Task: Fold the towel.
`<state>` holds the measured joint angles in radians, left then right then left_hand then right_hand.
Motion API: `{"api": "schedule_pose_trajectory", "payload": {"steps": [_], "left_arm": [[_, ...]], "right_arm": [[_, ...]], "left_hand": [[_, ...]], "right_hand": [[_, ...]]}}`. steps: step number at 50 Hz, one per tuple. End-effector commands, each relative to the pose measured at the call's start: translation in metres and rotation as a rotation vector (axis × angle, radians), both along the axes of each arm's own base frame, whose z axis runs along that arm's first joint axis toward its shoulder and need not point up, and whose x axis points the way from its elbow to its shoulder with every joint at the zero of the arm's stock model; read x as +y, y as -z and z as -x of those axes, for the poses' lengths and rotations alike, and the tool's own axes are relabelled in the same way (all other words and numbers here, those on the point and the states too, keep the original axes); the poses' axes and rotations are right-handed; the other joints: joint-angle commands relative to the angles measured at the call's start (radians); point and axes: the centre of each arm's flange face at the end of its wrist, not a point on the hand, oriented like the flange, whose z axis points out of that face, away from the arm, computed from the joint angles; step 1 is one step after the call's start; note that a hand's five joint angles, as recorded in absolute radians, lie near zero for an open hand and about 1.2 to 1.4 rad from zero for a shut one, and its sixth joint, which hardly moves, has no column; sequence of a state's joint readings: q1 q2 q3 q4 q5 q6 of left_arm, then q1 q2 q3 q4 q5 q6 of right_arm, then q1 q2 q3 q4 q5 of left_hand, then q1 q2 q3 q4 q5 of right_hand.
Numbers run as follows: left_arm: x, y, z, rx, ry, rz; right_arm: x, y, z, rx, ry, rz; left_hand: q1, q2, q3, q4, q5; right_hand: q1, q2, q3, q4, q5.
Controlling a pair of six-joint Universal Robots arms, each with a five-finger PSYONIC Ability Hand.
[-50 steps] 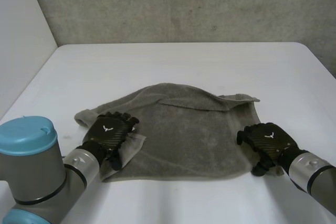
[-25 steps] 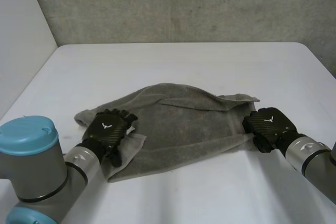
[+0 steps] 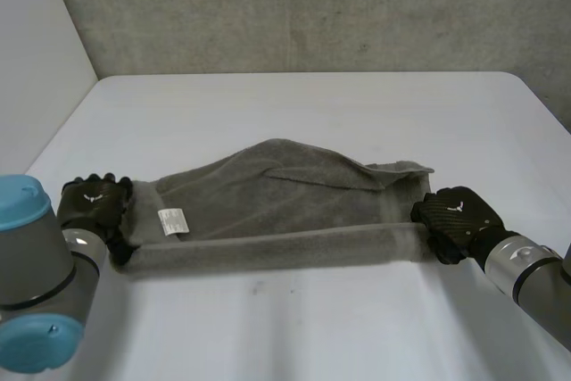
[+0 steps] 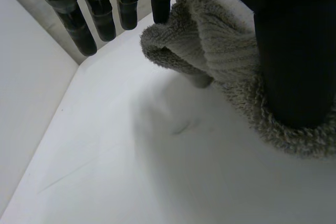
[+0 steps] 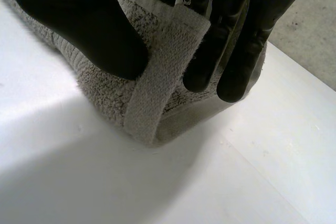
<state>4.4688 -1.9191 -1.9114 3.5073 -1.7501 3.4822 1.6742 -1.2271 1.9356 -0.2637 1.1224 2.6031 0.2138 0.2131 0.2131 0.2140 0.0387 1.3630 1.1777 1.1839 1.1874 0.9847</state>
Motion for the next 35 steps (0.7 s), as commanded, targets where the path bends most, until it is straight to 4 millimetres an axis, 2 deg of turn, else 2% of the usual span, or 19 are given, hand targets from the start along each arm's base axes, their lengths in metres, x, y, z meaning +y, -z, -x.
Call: {"api": "schedule_pose_trajectory", "payload": {"steps": [1,3,6,8,9,11,15,18,26,35], "left_arm": [[0.021,-0.009,0.011,-0.002,0.059,0.012],[0.032,-0.03,0.014,0.018,0.087,0.073],[0.034,-0.039,0.014,0.031,0.107,0.101],[0.037,-0.053,0.019,0.057,0.163,0.143],[0.037,-0.053,0.019,0.057,0.163,0.143],[0.042,-0.066,0.023,0.079,0.229,0.17],[0.046,-0.07,0.021,0.09,0.274,0.143],[0.053,-0.065,0.017,0.096,0.314,0.047],[0.074,-0.047,0.023,0.124,0.457,-0.121],[0.085,-0.017,0.025,-0.028,0.577,-0.2]], "right_arm": [[0.001,0.0,0.0,0.004,0.002,-0.002],[0.0,0.001,0.002,0.01,0.017,-0.002],[0.001,0.001,0.002,0.011,0.018,-0.001],[0.0,-0.003,0.002,0.009,0.02,0.01],[0.0,-0.003,0.002,0.009,0.02,0.01],[0.0,-0.008,0.003,0.005,0.028,0.025],[0.002,-0.012,0.003,0.001,0.031,0.022],[0.002,-0.015,0.004,0.0,0.036,0.025],[0.003,-0.023,0.006,0.0,0.04,0.047],[0.004,-0.025,0.007,-0.001,0.045,0.046]], "left_hand": [[0.02,0.021,0.021,0.02,0.021],[0.017,0.018,0.018,0.017,0.018],[0.017,0.018,0.018,0.017,0.018],[0.023,0.024,0.024,0.023,0.024],[0.023,0.024,0.024,0.023,0.024],[0.029,0.03,0.03,0.029,0.03],[0.038,0.039,0.039,0.038,0.038],[0.041,0.042,0.042,0.041,0.041],[0.09,0.091,0.091,0.09,0.091],[0.258,0.259,0.259,0.258,0.258]], "right_hand": [[0.033,0.219,0.212,0.209,0.237],[0.033,0.219,0.212,0.209,0.237],[0.033,0.219,0.212,0.209,0.237],[0.033,0.219,0.212,0.209,0.237],[0.033,0.219,0.212,0.209,0.237],[0.033,0.219,0.212,0.209,0.237],[0.033,0.219,0.212,0.209,0.237],[0.033,0.219,0.212,0.209,0.237],[0.033,0.219,0.212,0.209,0.237],[0.033,0.219,0.212,0.209,0.237]]}}
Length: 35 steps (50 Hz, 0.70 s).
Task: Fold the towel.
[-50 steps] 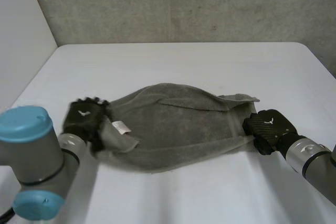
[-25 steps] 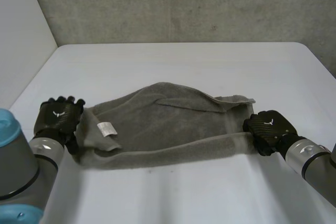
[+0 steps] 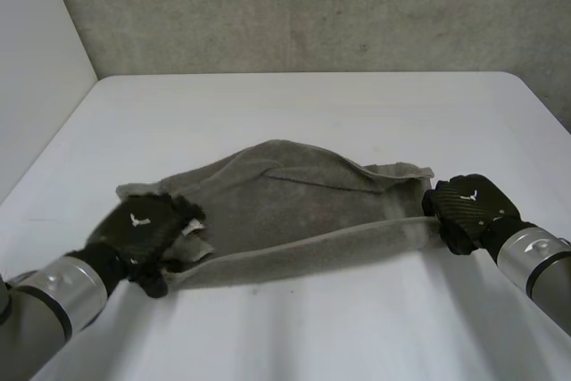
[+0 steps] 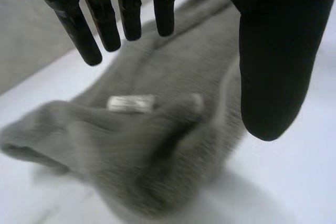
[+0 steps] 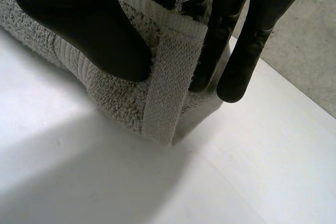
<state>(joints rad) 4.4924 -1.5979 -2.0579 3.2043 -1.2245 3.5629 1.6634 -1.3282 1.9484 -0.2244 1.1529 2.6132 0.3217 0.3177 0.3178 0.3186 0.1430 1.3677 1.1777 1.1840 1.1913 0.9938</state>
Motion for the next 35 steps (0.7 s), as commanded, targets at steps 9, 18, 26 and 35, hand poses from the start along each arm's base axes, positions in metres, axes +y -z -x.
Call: {"api": "schedule_pose_trajectory", "payload": {"steps": [9,18,26,35], "left_arm": [[-0.002,0.041,0.003,-0.153,0.104,-0.036],[-0.022,0.052,0.006,-0.141,0.091,0.052],[-0.029,0.054,0.005,-0.159,0.047,0.089],[-0.051,0.032,0.014,-0.131,0.046,0.209]], "right_arm": [[0.002,0.0,0.002,0.002,0.007,-0.009],[0.004,0.001,0.002,0.002,0.007,-0.016],[0.003,0.001,0.002,0.003,0.007,-0.013],[-0.016,-0.019,-0.004,0.004,-0.005,0.065]], "left_hand": [[0.303,0.307,0.307,0.306,0.307],[0.312,0.316,0.315,0.315,0.316],[1.073,1.077,1.077,1.076,1.077],[1.075,1.079,1.079,1.078,1.079]], "right_hand": [[0.029,0.219,0.212,0.205,0.228],[0.029,0.219,0.212,0.205,0.228],[0.029,0.219,0.212,0.205,0.228],[0.029,0.219,0.212,0.205,0.228]]}}
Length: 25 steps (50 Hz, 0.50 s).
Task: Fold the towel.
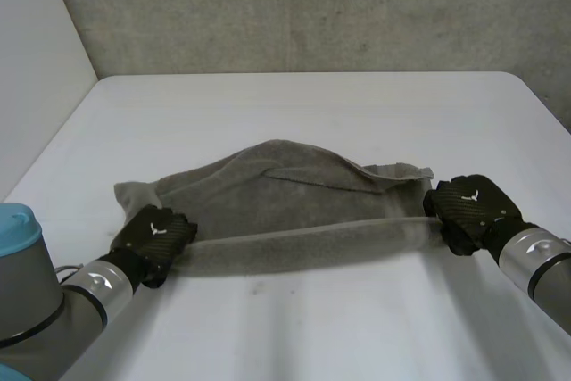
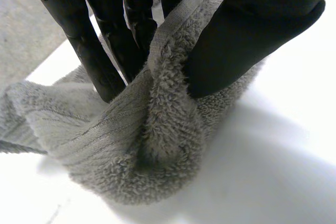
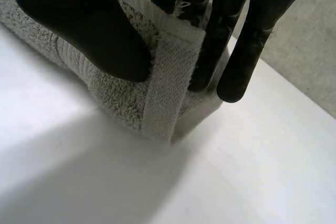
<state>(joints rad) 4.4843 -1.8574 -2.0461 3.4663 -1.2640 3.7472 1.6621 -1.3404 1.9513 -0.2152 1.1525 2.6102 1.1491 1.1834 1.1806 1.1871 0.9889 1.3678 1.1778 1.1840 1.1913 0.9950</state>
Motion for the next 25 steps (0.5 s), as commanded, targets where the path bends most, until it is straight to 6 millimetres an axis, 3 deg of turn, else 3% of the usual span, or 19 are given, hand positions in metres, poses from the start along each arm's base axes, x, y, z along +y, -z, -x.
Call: {"api": "schedule_pose_trajectory", "payload": {"steps": [1,3,4,5,6,7,8,9,11,12,13,14,15,16,17,19,25], "left_arm": [[-0.019,-0.02,0.008,0.025,0.007,0.098],[-0.04,-0.043,0.016,0.058,0.007,0.192],[-0.04,-0.044,0.016,0.058,0.007,0.192],[-0.053,-0.06,0.021,0.088,0.007,0.247],[-0.053,-0.06,0.021,0.089,0.007,0.248],[-0.067,-0.081,0.026,0.135,0.001,0.308],[-0.082,-0.104,0.03,0.195,-0.011,0.367],[-0.082,-0.104,0.03,0.195,-0.011,0.368],[-0.11,-0.153,0.037,0.343,-0.055,0.472],[-0.11,-0.153,0.037,0.344,-0.055,0.473],[-0.122,-0.181,0.039,0.431,-0.084,0.527],[-0.122,-0.181,0.039,0.432,-0.084,0.528],[-0.129,-0.208,0.041,0.527,-0.117,0.582],[-0.135,-0.233,0.038,0.625,-0.162,0.632],[-0.135,-0.233,0.038,0.626,-0.162,0.632],[-0.139,-0.266,0.028,0.777,-0.252,0.706],[-0.138,-0.262,0.022,0.807,-0.33,0.686]], "right_arm": [[-0.017,-0.017,-0.004,0.002,-0.005,0.064],[-0.029,-0.034,-0.013,0.002,-0.015,0.111],[-0.029,-0.034,-0.013,0.002,-0.015,0.111],[-0.034,-0.046,-0.026,-0.004,-0.042,0.15],[-0.039,-0.061,-0.04,-0.013,-0.069,0.209],[-0.04,-0.061,-0.04,-0.013,-0.07,0.21],[-0.047,-0.082,-0.051,-0.031,-0.075,0.285],[-0.047,-0.082,-0.052,-0.031,-0.075,0.286],[-0.065,-0.134,-0.065,-0.082,-0.036,0.471],[-0.065,-0.134,-0.065,-0.082,-0.035,0.472],[-0.074,-0.162,-0.072,-0.13,-0.018,0.589],[-0.08,-0.189,-0.076,-0.196,-0.005,0.719],[-0.081,-0.189,-0.076,-0.196,-0.005,0.72],[-0.084,-0.212,-0.079,-0.266,-0.001,0.839],[-0.084,-0.212,-0.079,-0.267,-0.001,0.84],[-0.083,-0.235,-0.082,-0.371,-0.005,0.975],[-0.081,-0.215,-0.083,-0.353,-0.01,0.886]], "left_hand": [[0.247,0.213,0.216,0.209,0.233],[0.247,0.213,0.216,0.209,0.233],[0.247,0.213,0.216,0.209,0.233],[0.247,0.213,0.216,0.209,0.233],[0.247,0.213,0.216,0.209,0.233],[0.247,0.213,0.216,0.209,0.233],[0.247,0.213,0.216,0.209,0.233],[0.247,0.213,0.216,0.209,0.233],[0.247,0.213,0.216,0.209,0.233],[0.247,0.213,0.216,0.209,0.233],[0.247,0.213,0.216,0.209,0.233],[0.247,0.213,0.216,0.209,0.233],[0.247,0.213,0.216,0.209,0.233],[0.247,0.213,0.216,0.209,0.233],[0.247,0.213,0.216,0.209,0.233],[0.247,0.213,0.216,0.209,0.233],[0.247,0.213,0.216,0.209,0.233]], "right_hand": [[0.029,0.218,0.212,0.205,0.227],[0.029,0.218,0.212,0.205,0.227],[0.029,0.218,0.212,0.205,0.227],[0.029,0.218,0.212,0.205,0.227],[0.029,0.218,0.212,0.205,0.227],[0.029,0.218,0.212,0.205,0.227],[0.029,0.218,0.212,0.205,0.227],[0.029,0.218,0.212,0.205,0.227],[0.029,0.218,0.212,0.205,0.227],[0.029,0.218,0.212,0.205,0.227],[0.029,0.218,0.212,0.205,0.227],[0.029,0.218,0.212,0.205,0.227],[0.029,0.218,0.212,0.205,0.227],[0.029,0.218,0.212,0.205,0.227],[0.029,0.218,0.212,0.205,0.227],[0.029,0.218,0.212,0.205,0.227],[0.029,0.218,0.212,0.205,0.227]]}}
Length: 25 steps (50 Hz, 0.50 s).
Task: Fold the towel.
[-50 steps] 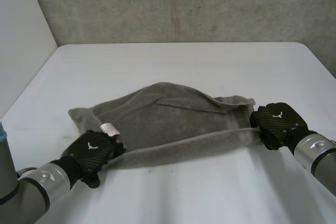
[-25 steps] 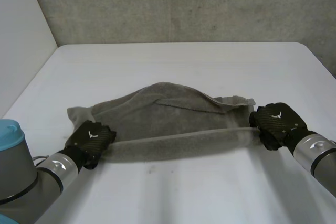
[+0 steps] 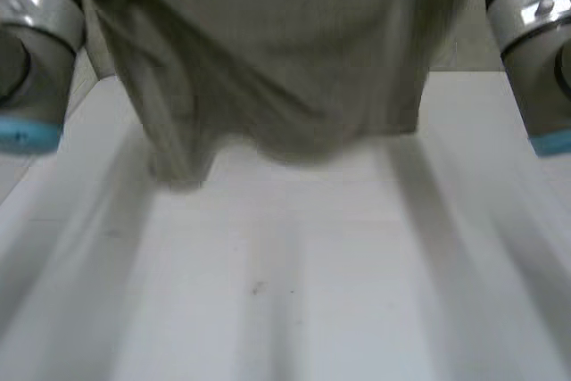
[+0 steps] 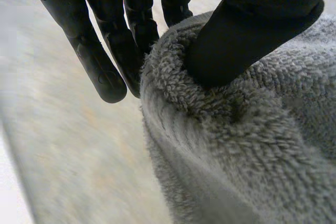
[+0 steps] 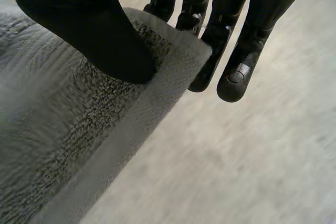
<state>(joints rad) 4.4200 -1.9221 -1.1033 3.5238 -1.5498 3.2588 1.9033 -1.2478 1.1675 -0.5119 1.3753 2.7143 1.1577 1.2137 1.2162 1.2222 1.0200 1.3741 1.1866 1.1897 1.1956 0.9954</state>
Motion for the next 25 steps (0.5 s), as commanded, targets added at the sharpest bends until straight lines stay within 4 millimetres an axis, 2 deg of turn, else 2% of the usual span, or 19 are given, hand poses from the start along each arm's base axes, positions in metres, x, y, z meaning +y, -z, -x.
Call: {"api": "schedule_pose_trajectory", "payload": {"steps": [1,2,3,5,6,8,9,10,11,12,14,15,17,18,19,25], "left_arm": [[0.001,0.005,-0.012,0.112,-0.078,-0.054],[0.003,0.025,-0.012,0.089,-0.081,-0.116],[0.004,0.025,-0.012,0.088,-0.081,-0.116],[0.012,0.067,-0.013,0.02,-0.083,-0.239],[0.012,0.067,-0.013,0.02,-0.083,-0.239],[0.028,0.115,-0.015,-0.094,-0.077,-0.367],[0.028,0.115,-0.015,-0.094,-0.076,-0.367],[0.038,0.139,-0.016,-0.167,-0.072,-0.428],[0.05,0.161,-0.018,-0.243,-0.062,-0.486],[0.05,0.161,-0.018,-0.244,-0.062,-0.486],[0.079,0.199,-0.021,-0.391,-0.041,-0.58],[0.079,0.199,-0.021,-0.392,-0.041,-0.581],[0.104,0.222,-0.02,-0.504,-0.012,-0.633],[0.105,0.222,-0.02,-0.504,-0.011,-0.634],[0.115,0.229,-0.019,-0.541,0.003,-0.65],[0.139,0.232,-0.019,-0.577,0.029,-0.668]], "right_arm": [[0.004,0.024,-0.002,0.005,-0.03,-0.077],[0.007,0.038,-0.003,0.028,-0.035,-0.144],[0.007,0.038,-0.003,0.028,-0.035,-0.145],[0.011,0.068,0.0,0.081,-0.031,-0.284],[0.011,0.069,0.0,0.081,-0.031,-0.284],[0.018,0.101,0.005,0.137,-0.022,-0.448],[0.022,0.12,0.007,0.171,-0.02,-0.535],[0.022,0.12,0.007,0.171,-0.02,-0.536],[0.027,0.135,0.009,0.209,-0.016,-0.61],[0.027,0.136,0.009,0.209,-0.016,-0.61],[0.043,0.163,0.014,0.313,-0.009,-0.742],[0.044,0.163,0.014,0.313,-0.009,-0.742],[0.055,0.18,0.021,0.4,-0.006,-0.797],[0.055,0.18,0.021,0.4,-0.006,-0.797],[0.058,0.184,0.024,0.423,-0.006,-0.808],[0.07,0.193,0.036,0.453,0.005,-0.843]], "left_hand": [[0.239,0.183,0.18,0.174,0.202],[0.239,0.183,0.18,0.174,0.202],[0.239,0.183,0.18,0.174,0.202],[0.239,0.183,0.18,0.174,0.202],[0.239,0.183,0.18,0.174,0.202],[0.239,0.183,0.18,0.174,0.202],[0.239,0.183,0.18,0.174,0.202],[0.239,0.183,0.18,0.174,0.202],[0.239,0.183,0.18,0.174,0.202],[0.239,0.183,0.18,0.174,0.202],[0.239,0.183,0.18,0.174,0.202],[0.239,0.183,0.18,0.174,0.202],[0.239,0.183,0.18,0.174,0.202],[0.239,0.183,0.18,0.174,0.202],[0.239,0.183,0.18,0.174,0.202],[0.239,0.183,0.18,0.174,0.202]], "right_hand": [[0.022,0.21,0.207,0.201,0.226],[0.022,0.21,0.207,0.201,0.226],[0.022,0.21,0.207,0.201,0.226],[0.022,0.21,0.207,0.201,0.226],[0.022,0.21,0.207,0.201,0.226],[0.022,0.21,0.207,0.201,0.226],[0.022,0.21,0.207,0.201,0.226],[0.022,0.21,0.207,0.201,0.226],[0.022,0.21,0.207,0.201,0.226],[0.022,0.21,0.207,0.201,0.226],[0.022,0.21,0.207,0.201,0.226],[0.022,0.21,0.207,0.201,0.226],[0.022,0.21,0.207,0.201,0.226],[0.022,0.21,0.207,0.201,0.226],[0.022,0.21,0.207,0.201,0.226],[0.022,0.21,0.207,0.201,0.226]]}}
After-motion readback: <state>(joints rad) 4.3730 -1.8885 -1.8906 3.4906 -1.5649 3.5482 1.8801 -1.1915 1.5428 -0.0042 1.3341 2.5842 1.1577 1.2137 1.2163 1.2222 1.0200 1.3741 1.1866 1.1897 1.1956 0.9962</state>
